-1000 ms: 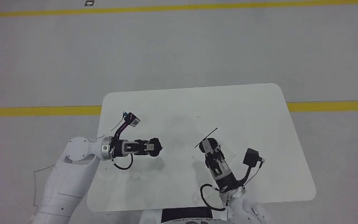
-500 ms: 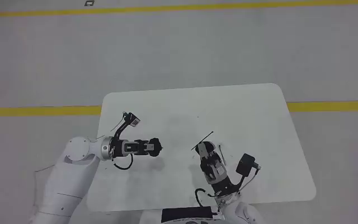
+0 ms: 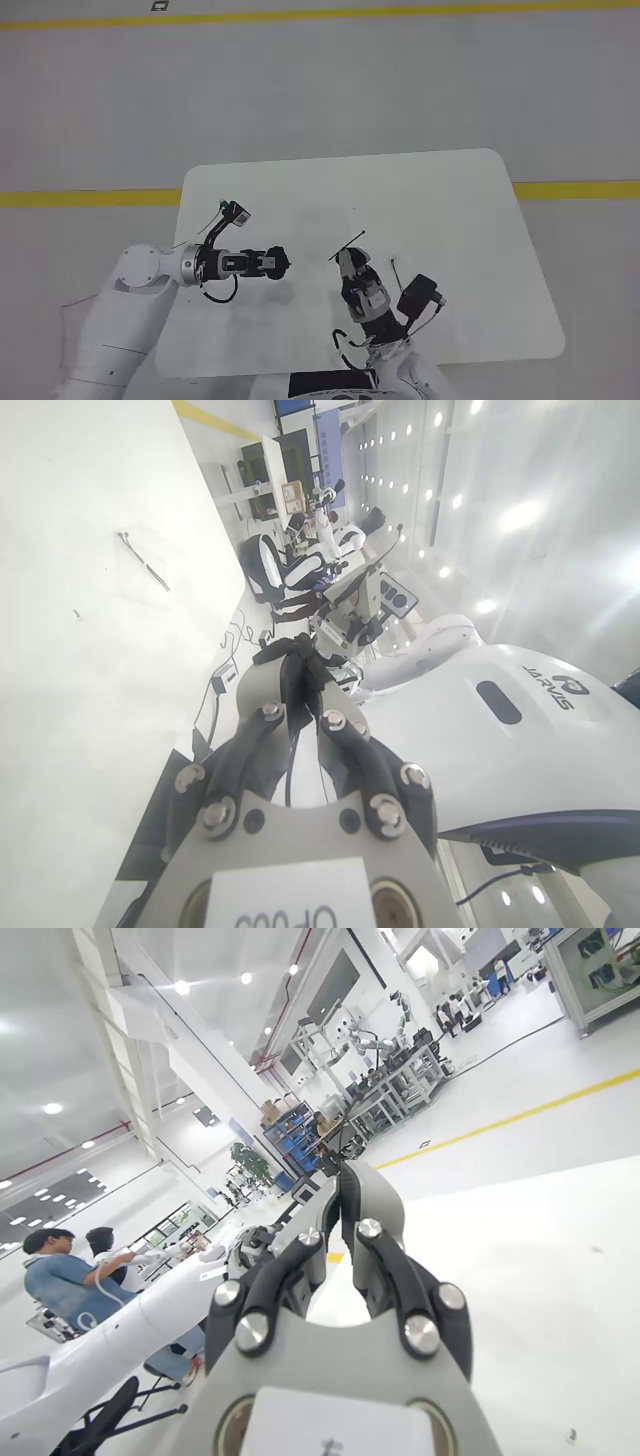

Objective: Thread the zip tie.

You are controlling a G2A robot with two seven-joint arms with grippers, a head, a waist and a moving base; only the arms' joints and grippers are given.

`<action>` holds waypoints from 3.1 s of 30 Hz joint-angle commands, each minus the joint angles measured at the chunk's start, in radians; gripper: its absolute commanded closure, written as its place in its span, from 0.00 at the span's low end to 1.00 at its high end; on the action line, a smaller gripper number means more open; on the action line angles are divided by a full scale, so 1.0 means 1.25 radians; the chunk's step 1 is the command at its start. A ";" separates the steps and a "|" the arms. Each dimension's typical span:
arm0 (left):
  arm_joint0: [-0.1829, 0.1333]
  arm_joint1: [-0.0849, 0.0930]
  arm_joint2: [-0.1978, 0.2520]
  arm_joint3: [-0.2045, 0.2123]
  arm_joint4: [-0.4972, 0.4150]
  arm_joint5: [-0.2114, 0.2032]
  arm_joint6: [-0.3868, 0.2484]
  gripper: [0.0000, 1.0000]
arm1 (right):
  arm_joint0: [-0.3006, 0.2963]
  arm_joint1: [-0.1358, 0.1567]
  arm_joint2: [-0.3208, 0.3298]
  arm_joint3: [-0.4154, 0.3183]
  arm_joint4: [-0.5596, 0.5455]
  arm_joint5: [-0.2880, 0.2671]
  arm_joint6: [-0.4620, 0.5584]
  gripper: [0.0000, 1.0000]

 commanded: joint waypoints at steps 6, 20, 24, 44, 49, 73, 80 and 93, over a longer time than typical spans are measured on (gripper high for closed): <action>0.000 0.000 0.000 0.000 0.000 0.000 0.000 1.00 | 0.045 0.016 -0.042 0.023 -0.008 0.025 0.015 1.00; 0.000 0.000 0.000 0.000 0.000 0.000 0.000 1.00 | 0.079 0.032 -0.076 0.043 -0.022 0.041 0.010 1.00; 0.000 0.000 0.000 0.000 0.000 0.000 0.000 1.00 | 0.098 0.033 -0.089 0.044 -0.058 0.048 0.010 1.00; 0.000 0.000 0.000 0.000 0.000 0.000 0.000 1.00 | 0.202 0.050 -0.195 0.115 -0.125 0.180 -0.070 1.00; 0.000 0.000 0.000 0.000 0.000 0.000 0.000 1.00 | 0.202 0.050 -0.195 0.115 -0.125 0.180 -0.070 1.00; 0.000 0.000 0.000 0.000 0.000 0.000 0.000 1.00 | 0.213 0.046 -0.201 0.126 -0.198 0.220 -0.054 1.00; 0.000 0.000 0.000 0.000 0.000 0.000 0.000 1.00 | 0.212 0.047 -0.197 0.132 -0.205 0.217 -0.048 1.00; 0.000 0.000 0.000 0.000 0.000 0.000 0.000 1.00 | 0.211 0.046 -0.196 0.134 -0.206 0.206 -0.042 1.00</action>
